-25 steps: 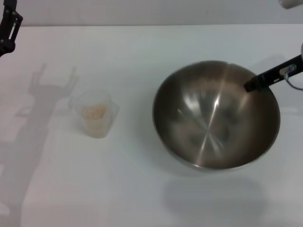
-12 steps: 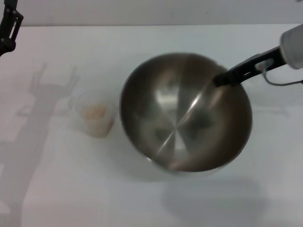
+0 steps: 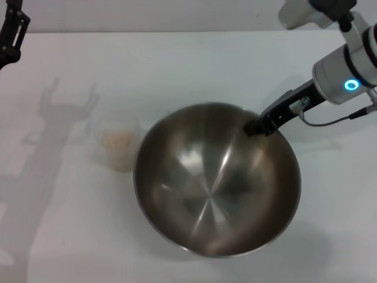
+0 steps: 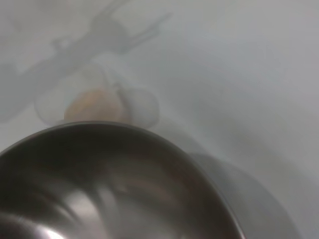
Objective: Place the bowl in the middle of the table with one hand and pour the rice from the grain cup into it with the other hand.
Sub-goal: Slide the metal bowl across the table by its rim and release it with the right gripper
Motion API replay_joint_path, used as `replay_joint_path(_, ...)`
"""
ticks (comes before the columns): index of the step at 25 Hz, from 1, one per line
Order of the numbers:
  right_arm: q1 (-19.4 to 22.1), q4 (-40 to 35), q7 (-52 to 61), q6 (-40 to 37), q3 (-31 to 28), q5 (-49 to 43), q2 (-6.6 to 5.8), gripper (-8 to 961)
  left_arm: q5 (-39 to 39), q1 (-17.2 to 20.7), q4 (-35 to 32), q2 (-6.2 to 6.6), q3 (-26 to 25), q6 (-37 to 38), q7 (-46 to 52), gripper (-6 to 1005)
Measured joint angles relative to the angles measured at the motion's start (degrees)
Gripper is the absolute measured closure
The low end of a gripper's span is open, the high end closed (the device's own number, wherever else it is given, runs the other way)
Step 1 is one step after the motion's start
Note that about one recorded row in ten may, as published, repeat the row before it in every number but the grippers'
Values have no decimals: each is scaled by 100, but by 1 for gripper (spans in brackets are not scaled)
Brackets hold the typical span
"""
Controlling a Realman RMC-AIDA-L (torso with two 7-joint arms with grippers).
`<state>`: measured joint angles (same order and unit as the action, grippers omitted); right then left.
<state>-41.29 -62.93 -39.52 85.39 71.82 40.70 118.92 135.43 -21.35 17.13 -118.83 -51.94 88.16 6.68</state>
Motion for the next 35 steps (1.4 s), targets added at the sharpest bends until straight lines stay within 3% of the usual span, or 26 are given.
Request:
replay_joint_path(17,-72,52,69,92,262,-126,-3,939,0,-10,36,-9,0,-1,0,167)
replay_joint_path(35,-43,-841,125,-116,748,-374,0,538,0,67,32,-9,3,92,0,167)
